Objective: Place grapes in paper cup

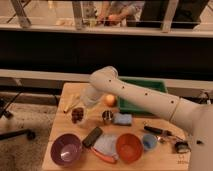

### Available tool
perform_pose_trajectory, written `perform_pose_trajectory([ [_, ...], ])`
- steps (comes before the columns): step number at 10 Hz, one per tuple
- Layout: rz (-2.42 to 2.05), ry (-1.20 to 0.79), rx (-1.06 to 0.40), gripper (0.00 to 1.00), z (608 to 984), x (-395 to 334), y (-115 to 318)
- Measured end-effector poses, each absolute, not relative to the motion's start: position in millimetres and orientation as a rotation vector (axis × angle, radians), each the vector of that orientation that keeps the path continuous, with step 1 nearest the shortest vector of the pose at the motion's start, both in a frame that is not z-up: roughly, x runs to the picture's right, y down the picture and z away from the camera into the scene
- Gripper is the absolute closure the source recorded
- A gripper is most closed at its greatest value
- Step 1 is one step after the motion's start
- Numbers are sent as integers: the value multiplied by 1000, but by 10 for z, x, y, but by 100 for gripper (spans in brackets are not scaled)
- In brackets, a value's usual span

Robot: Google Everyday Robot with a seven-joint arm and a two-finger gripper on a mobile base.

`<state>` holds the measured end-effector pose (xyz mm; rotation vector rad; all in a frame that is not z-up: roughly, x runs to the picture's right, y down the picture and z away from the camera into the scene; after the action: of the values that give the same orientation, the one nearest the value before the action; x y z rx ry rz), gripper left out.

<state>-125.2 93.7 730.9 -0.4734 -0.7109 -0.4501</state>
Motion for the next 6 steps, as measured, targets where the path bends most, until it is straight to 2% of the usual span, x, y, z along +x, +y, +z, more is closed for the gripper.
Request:
perform_pose_trajectory([
  [6, -446, -739, -460, 32, 6974, -1170, 864],
])
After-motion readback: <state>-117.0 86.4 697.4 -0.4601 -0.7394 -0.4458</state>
